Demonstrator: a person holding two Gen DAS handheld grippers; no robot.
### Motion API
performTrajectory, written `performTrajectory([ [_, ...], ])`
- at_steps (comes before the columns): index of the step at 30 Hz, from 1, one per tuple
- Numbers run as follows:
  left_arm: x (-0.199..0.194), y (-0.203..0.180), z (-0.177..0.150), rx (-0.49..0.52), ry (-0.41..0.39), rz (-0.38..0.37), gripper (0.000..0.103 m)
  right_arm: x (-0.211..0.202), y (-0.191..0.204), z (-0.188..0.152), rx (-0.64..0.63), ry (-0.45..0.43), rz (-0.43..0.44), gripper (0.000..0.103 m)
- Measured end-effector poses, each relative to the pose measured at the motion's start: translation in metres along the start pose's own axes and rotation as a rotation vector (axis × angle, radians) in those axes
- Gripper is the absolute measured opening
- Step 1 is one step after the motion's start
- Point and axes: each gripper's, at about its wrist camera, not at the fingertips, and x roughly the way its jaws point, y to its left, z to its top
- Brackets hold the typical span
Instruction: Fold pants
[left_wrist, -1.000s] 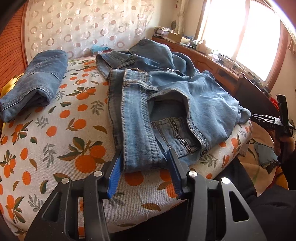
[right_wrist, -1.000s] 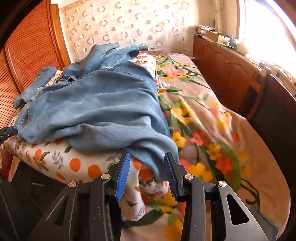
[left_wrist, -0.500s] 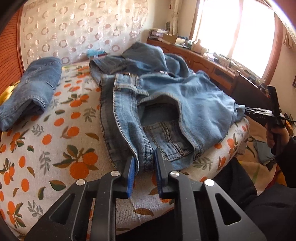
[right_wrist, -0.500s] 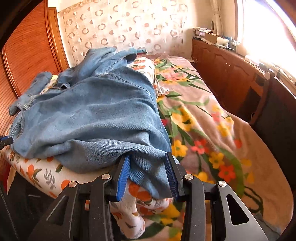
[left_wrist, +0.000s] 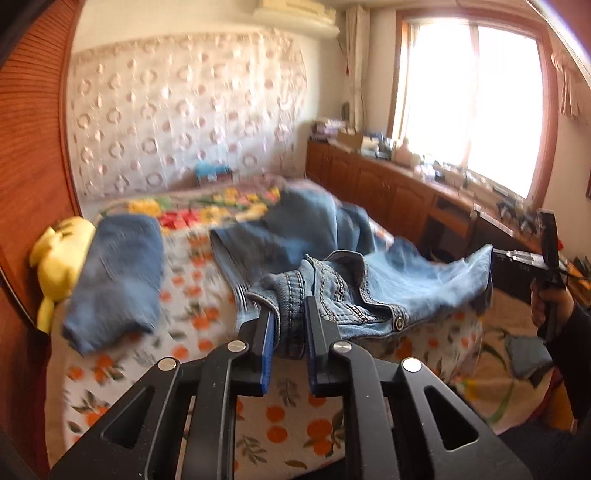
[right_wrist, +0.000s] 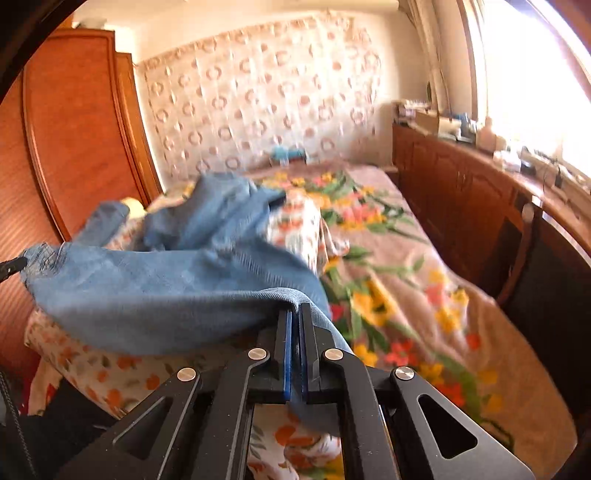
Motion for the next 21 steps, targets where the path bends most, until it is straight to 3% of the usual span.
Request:
performTrajectory([
  [6,-0.041,0.007,0.012,-0.006,-0.052,0.031,0.015,-0.043,0.008,0.004,-0.067,-0.033,0.044,0.003],
  [9,-0.046,0.010,-0.003,-0.003,-0.010,0.035,0.016,-0.055,0.011,-0.008,-0.083,-0.012,0.077,0.003],
  [15,-0.021,0.017,-0.051,-0.029,0.145,0.005,0.021,-0.046,0.005,-0.033,-0.093,0.113,0.114,0.003],
  [21,-0.032,0.012,-0.046,-0.001,0.109,0.026,0.032,-0.054,-0.002,-0.029,-0.091,0.139,0.114,0.011],
])
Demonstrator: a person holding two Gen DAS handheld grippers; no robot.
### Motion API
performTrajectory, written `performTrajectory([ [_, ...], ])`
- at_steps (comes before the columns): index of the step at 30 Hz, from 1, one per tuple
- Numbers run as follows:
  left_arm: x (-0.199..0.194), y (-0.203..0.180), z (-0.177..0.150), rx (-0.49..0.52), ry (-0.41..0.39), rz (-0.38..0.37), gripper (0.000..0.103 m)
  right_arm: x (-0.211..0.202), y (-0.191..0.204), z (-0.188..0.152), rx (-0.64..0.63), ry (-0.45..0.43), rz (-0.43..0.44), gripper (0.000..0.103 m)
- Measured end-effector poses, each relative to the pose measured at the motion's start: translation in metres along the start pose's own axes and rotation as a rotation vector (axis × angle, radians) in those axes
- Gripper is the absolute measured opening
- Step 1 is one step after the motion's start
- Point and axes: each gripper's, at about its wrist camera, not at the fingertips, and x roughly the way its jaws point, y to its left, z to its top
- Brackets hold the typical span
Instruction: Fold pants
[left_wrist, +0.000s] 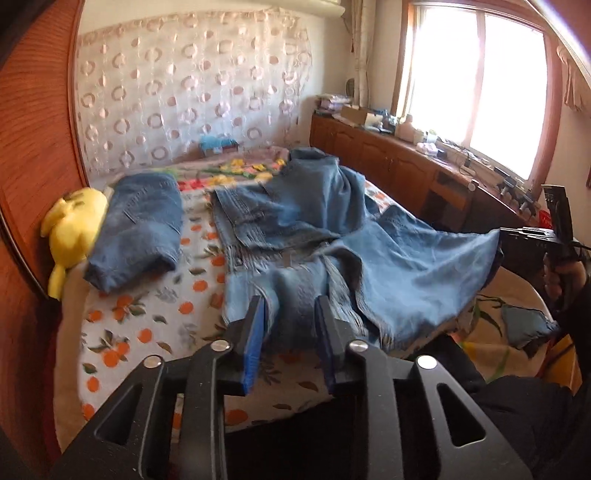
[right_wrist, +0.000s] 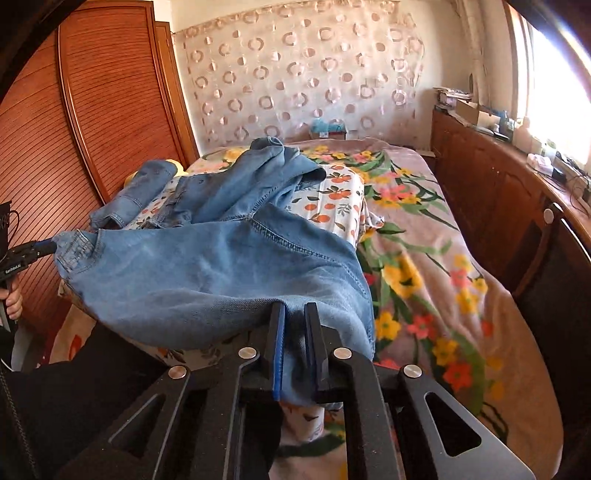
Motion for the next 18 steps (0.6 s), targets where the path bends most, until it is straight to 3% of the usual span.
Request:
performTrajectory([
  [5,-0.010,0.006,0.008,0.005,-0.043,0.019,0.048,-0.014,0.013,0.015,-0.007,-0.036,-0.033,0.019],
  [12,0.032,0.011,0.022,0.023,-0.018,0.020,0.049,0.009,0.026,0.029,-0.014,-0.089,-0.043,0.033],
  [18,0.097,0.013,0.029,0.044,0.053,-0.020,0.049,0.077,0.039,0.038,-0.007,-0.092,0.033,0.040],
])
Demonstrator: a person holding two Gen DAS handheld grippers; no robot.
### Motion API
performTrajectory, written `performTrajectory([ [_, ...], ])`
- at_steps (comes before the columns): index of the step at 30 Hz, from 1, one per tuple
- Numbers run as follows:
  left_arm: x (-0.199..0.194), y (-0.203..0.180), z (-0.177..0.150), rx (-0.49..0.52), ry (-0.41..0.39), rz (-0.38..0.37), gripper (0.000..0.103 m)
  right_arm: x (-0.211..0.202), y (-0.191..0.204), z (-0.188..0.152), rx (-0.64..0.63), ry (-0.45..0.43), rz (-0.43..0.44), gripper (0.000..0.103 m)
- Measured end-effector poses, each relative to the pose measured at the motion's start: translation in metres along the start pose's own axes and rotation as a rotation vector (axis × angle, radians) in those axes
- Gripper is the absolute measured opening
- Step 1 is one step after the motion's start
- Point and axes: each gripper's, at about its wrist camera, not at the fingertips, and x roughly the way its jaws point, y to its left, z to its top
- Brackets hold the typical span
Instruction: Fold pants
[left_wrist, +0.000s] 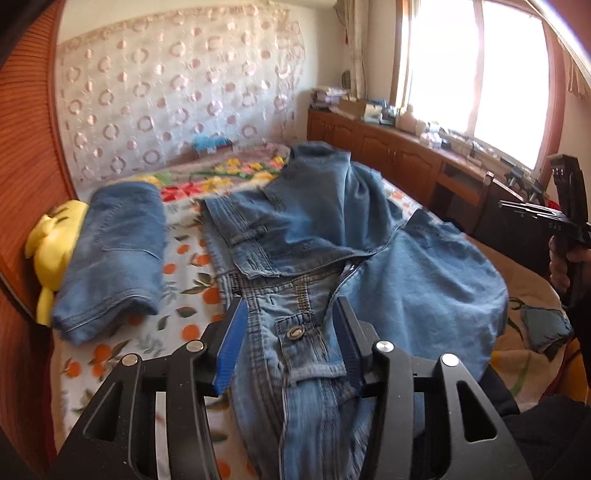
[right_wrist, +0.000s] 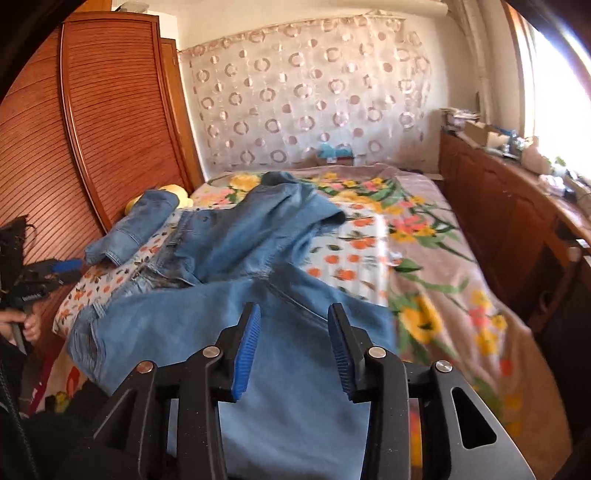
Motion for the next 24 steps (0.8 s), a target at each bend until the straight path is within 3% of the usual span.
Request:
performTrajectory([
  [9,0.068,0.006,-0.003,0.029,0.164,-0.038,0.038,0.109,0.014,-0.001,-0.037,0.090,-0.003,0.041],
  [14,0.082,0.003,-0.012,0.013,0.221,-0.048,0.038,0.134,0.022,-0.005,-0.053,0.138,-0.026,0.041],
  [20,0.087,0.001,-0.017,-0.020,0.215,-0.073,0.041,0.143,0.025,-0.008,-0.068,0.158,-0.045,0.041],
  [24,0.090,-0.009,-0.017,0.010,0.209,-0.053,0.043,0.146,0.026,-0.008,-0.064,0.153,-0.049,0.041],
])
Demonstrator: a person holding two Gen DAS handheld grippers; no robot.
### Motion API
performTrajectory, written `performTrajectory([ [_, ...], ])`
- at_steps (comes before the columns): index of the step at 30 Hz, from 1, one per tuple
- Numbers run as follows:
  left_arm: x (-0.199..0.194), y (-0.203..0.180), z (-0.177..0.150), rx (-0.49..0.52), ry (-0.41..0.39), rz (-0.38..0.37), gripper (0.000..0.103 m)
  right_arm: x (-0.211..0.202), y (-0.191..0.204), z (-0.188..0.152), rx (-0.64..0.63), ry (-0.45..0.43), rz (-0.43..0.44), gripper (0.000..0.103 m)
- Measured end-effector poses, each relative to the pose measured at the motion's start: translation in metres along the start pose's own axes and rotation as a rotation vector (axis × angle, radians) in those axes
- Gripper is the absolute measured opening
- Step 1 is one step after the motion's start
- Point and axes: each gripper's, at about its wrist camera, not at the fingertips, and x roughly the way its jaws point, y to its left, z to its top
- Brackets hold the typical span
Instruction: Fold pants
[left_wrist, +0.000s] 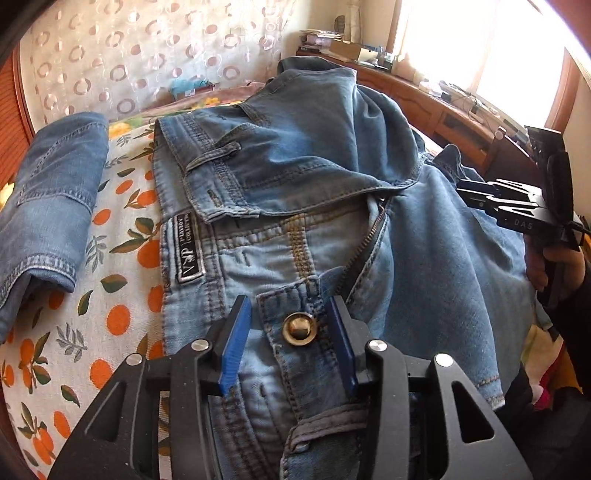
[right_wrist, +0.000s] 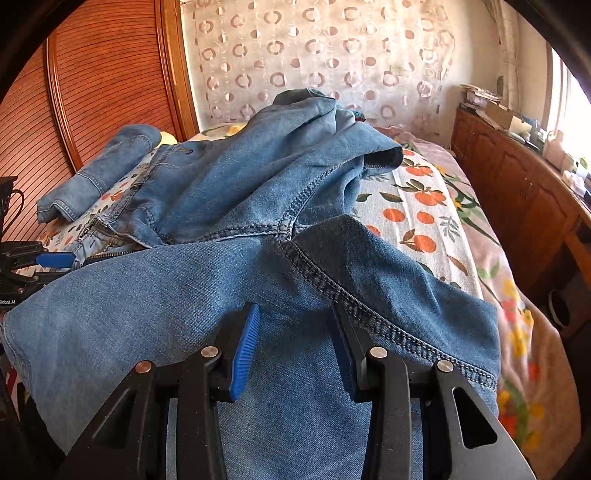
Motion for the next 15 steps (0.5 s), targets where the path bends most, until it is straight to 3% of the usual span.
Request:
performTrajectory([
  [2,0.001,-0.004,0.000,0.021,-0.003,-0.008,0.032,-0.001,-0.001,-0.002,0.007,-0.005,0.007,0.041],
  [3,0.000,-0.005,0.001,0.023,-0.004,-0.022,0.021,-0.002,-0.003,-0.002,0.015,-0.008,0.009,0.041],
  [4,0.000,-0.007,-0.001,0.025,-0.007,-0.023,0.019,-0.005,-0.006,-0.003,0.020,-0.009,0.011,0.041],
  [6,-0.003,-0.011,-0.001,0.042,-0.022,0.009,0.015,-0.004,-0.008,-0.003,0.030,-0.011,0.011,0.041],
  [11,-0.041,0.014,0.007,-0.077,-0.159,0.067,0.014,-0.005,-0.007,-0.007,0.037,-0.020,0.009,0.041],
  [15,-0.045,0.030,0.019,-0.092,-0.159,0.119,0.015,-0.005,-0.006,-0.008,0.034,-0.026,0.016,0.041],
])
